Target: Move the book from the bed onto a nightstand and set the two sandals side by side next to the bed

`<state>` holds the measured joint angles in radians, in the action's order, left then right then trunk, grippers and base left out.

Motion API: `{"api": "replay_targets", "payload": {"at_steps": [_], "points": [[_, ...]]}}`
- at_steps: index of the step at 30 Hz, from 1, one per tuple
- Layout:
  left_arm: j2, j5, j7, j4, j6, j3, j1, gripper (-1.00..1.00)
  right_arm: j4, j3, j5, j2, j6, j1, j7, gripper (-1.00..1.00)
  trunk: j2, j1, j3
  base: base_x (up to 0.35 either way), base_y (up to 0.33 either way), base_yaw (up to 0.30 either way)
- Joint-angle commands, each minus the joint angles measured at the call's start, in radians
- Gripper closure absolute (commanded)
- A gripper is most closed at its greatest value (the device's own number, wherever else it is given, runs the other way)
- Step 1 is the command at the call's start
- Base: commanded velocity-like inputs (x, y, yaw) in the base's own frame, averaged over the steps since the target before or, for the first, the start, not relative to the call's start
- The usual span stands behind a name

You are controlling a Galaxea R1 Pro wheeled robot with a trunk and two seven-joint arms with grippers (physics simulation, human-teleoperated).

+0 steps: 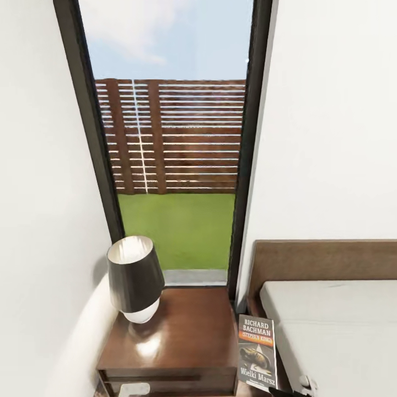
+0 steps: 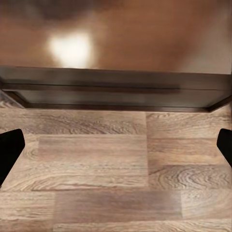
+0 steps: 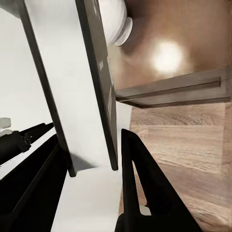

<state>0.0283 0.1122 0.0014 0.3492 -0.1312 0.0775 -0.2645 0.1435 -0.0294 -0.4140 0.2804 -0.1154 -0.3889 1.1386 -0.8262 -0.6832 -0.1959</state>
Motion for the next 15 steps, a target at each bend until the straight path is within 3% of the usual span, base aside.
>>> {"api": "replay_targets", "payload": {"at_steps": [1,15], "points": [[-0.001,0.01,0.0,-0.001,-0.004,0.007,-0.001,-1.0,0.001,0.0,-0.009,0.0,-0.011,0.0,0.003,1.0,-0.001,-0.001,-0.001,0.327,0.0,0.0],[-0.001,0.01,0.0,-0.001,-0.004,0.007,-0.001,-1.0,0.001,0.0,-0.009,0.0,-0.01,-0.001,0.003,1.0,-0.001,-0.001,-0.001,0.327,0.0,0.0]]}}
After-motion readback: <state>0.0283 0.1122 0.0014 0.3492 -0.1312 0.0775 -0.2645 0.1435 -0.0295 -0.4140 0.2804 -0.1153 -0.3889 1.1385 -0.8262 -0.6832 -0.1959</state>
